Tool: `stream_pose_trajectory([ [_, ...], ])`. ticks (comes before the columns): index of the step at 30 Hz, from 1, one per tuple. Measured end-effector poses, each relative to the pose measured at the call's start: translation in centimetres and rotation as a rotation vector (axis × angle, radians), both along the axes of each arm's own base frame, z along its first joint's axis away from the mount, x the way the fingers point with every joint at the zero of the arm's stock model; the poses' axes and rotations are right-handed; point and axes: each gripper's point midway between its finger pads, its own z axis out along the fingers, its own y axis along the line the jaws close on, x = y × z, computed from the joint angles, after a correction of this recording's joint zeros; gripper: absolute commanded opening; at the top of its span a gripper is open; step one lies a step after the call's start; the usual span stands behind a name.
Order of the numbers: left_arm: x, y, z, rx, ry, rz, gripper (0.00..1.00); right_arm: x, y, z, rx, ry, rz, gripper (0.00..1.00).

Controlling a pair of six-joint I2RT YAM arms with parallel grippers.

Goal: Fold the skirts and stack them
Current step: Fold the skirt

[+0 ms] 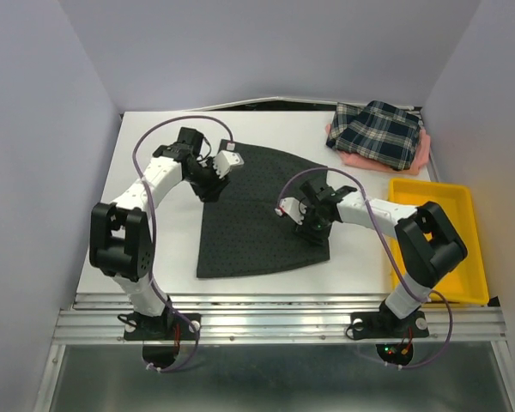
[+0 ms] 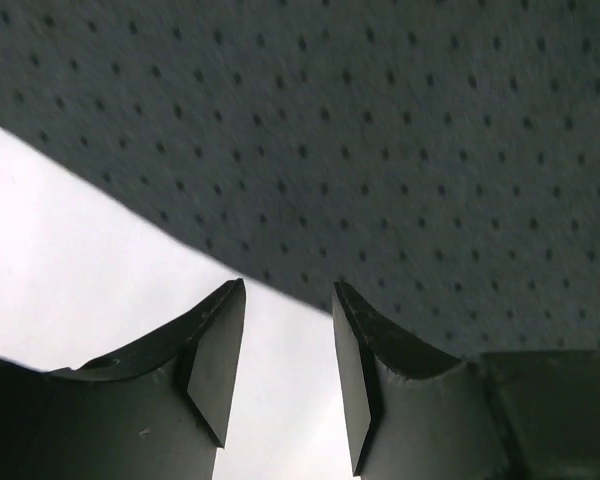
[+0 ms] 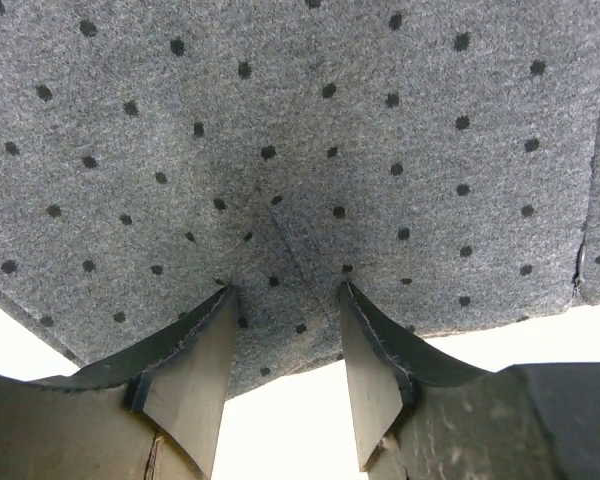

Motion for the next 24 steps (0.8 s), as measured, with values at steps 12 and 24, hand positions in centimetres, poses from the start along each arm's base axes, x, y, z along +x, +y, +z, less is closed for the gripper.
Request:
stream_pose_trajectory([
  [12,3.7,-4.6,-8.5,0.030,0.091,0.020,0.43,8.6,2.2,9.3,0.182,-0.141,-0.191,0.68],
  [24,-4.9,-1.9,-8.4,0.144,0.151,-0.190,0.48,23.3,-2.1,10.9,0.267,-0.206,-0.424,0.65],
])
